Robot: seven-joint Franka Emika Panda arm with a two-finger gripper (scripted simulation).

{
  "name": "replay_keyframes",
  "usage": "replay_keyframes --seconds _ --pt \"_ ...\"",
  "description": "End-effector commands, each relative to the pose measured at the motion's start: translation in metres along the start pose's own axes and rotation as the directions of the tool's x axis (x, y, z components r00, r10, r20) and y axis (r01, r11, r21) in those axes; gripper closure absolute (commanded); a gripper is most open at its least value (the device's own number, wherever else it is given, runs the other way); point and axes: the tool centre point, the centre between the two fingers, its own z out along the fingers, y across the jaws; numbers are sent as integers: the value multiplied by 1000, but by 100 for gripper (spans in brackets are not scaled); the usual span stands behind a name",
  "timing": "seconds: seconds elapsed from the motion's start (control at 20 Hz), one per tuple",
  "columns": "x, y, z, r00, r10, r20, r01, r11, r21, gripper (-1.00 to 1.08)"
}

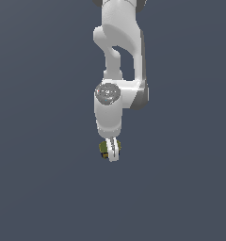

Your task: Pick up the object and move it to a goal position.

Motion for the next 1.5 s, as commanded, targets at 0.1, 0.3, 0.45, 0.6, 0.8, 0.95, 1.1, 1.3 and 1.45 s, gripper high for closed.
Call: replay_keyframes --seconds 0.1,0.3,0.45,0.6,0.8,0.95,1.1,1.3,1.45 --pt "0 -1 2 1000 31 0 -31 1000 1 -92" --pt "0 -1 2 1000 29 0 -29 1000 1 -92" --pt "0 -1 8 1000 30 0 -30 1000 1 -92" --pt "0 0 22 1000 31 0 -31 1000 1 -92" --pt "0 0 43 999 34 0 -34 999 1 -92" --pt "0 0 51 999 34 0 -34 999 1 -92" --pt "0 -1 52 999 34 0 -34 999 1 -92" --pt "0 -1 52 999 34 0 -34 999 1 108" --pt "0 -1 52 999 34 0 -34 999 1 108"
